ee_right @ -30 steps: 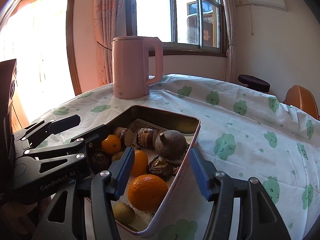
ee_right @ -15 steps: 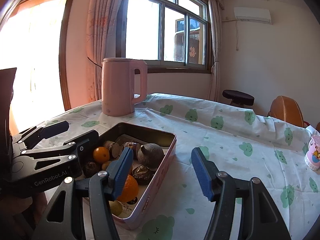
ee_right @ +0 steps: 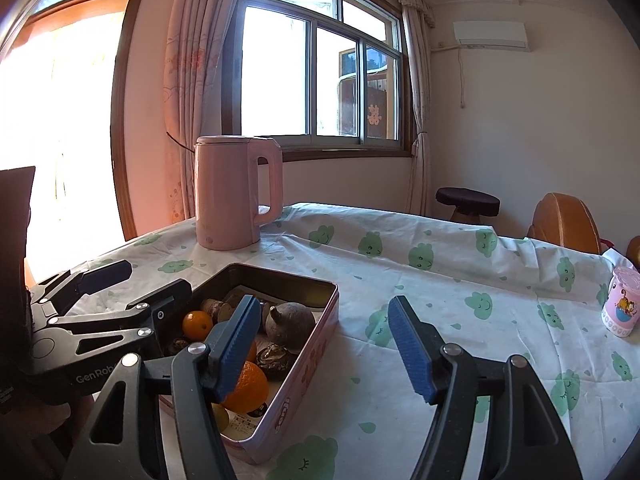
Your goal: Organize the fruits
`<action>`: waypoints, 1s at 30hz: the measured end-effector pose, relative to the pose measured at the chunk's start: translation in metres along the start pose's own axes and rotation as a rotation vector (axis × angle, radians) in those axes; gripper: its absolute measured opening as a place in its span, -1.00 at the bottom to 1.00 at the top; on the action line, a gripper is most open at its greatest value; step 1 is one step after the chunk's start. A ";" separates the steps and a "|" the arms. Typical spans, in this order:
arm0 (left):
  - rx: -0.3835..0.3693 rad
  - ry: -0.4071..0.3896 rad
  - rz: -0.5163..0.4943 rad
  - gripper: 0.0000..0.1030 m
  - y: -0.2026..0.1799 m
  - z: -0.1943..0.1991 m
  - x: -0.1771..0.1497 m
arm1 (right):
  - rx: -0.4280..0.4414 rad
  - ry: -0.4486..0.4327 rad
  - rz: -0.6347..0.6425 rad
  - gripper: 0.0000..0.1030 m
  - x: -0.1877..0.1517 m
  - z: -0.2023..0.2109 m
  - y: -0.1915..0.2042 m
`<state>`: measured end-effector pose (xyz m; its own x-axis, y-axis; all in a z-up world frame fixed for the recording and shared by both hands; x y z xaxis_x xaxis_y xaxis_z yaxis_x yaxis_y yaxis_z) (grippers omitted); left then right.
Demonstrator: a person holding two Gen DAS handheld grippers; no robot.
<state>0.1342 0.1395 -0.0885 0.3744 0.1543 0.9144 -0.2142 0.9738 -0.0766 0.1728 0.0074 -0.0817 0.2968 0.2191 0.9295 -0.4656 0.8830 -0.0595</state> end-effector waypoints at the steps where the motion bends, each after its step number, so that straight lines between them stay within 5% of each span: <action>1: 0.000 0.001 0.000 0.67 0.000 0.000 0.000 | 0.000 0.000 0.000 0.32 0.000 0.000 0.000; 20: 0.003 0.003 -0.006 0.76 -0.002 0.000 -0.001 | -0.005 -0.004 -0.011 0.33 -0.002 0.002 -0.005; 30: 0.007 -0.019 -0.023 0.99 -0.007 0.005 0.002 | -0.015 -0.012 -0.024 0.33 -0.003 0.004 -0.011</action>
<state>0.1323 0.1320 -0.0838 0.3620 0.1282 0.9233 -0.2122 0.9758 -0.0523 0.1738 -0.0048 -0.0826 0.2974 0.1933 0.9350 -0.4458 0.8941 -0.0430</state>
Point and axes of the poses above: each gripper's, at about its wrist camera, not at the fingertips, and z roughly against the way its jaws point, y to its left, x to its top, the point moved 10 cm from there along -z, roughly the way its jaws point, and after that the axes turned 7 degrees about -x, right-handed, at the moved point
